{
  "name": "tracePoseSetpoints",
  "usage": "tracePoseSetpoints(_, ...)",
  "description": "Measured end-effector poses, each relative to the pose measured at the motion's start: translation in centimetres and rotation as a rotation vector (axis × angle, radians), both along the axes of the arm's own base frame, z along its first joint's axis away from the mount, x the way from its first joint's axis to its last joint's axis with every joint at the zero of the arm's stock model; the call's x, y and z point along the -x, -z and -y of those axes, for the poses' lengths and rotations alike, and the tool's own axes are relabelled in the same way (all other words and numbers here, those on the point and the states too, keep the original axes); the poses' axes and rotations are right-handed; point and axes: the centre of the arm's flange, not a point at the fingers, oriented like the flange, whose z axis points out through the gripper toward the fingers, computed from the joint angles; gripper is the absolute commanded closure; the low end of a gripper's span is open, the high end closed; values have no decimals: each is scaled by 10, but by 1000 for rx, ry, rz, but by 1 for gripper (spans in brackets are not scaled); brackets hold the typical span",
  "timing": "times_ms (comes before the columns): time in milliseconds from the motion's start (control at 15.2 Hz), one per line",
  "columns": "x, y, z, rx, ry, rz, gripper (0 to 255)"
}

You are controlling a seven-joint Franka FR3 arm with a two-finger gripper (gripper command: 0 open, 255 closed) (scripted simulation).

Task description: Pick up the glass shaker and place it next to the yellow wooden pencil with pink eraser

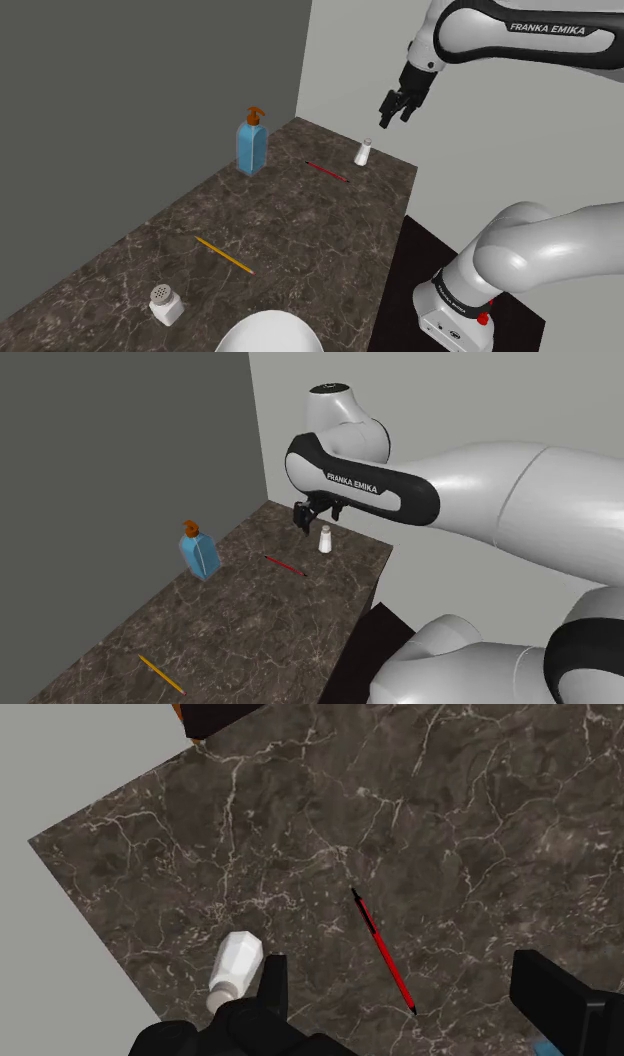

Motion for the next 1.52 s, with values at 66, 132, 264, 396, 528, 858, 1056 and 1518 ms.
tracePoseSetpoints(66, -7, 5, 9, -6, 2, -3, 0)
tracePoseSetpoints(132, -14, 15, 18, -12, 3, -7, 0)
tracePoseSetpoints(264, -29, 30, 37, -24, 7, -12, 0)
tracePoseSetpoints(396, -45, 45, 54, -36, 10, -17, 0)
tracePoseSetpoints(528, -57, 62, 69, -48, 13, -23, 0)
tracePoseSetpoints(858, -95, 102, 114, -79, 21, -38, 0)
tracePoseSetpoints(1056, -114, 130, 141, -96, 26, -46, 0)
tracePoseSetpoints(1518, -130, 169, 156, -108, 28, -52, 0)
